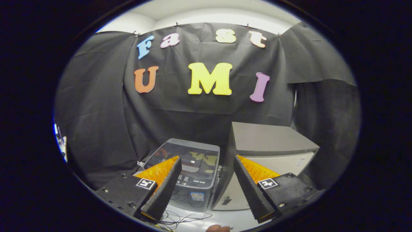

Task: Put the clothes into the washing machine and then close the washing machine lid.

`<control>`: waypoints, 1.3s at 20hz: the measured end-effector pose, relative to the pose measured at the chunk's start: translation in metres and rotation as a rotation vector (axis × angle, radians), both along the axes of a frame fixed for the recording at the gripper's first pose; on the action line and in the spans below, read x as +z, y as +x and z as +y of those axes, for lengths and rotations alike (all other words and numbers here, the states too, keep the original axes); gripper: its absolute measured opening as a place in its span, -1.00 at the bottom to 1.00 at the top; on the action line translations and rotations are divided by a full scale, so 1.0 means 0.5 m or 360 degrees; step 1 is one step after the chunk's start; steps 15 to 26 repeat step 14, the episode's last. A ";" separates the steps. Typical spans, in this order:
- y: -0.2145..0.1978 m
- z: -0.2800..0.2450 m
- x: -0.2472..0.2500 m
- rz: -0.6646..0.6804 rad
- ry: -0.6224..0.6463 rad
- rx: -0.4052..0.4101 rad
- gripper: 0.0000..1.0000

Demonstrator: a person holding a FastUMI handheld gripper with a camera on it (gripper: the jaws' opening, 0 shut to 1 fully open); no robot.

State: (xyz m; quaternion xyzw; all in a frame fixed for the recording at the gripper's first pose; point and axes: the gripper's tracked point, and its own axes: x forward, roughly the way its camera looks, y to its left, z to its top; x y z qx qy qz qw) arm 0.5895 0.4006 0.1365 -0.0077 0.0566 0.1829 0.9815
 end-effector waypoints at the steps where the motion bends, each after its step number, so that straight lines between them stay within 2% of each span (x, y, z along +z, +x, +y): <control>1: 0.003 -0.002 0.004 -0.0011 -0.0012 0.0005 1.00; 8: -0.004 -0.002 0.009 -0.0011 0.0038 0.0028 1.00; 14: -0.003 -0.016 0.027 -0.0047 0.0056 -0.0028 1.00; 26: -0.003 -0.016 0.027 -0.0047 0.0056 -0.0028 1.00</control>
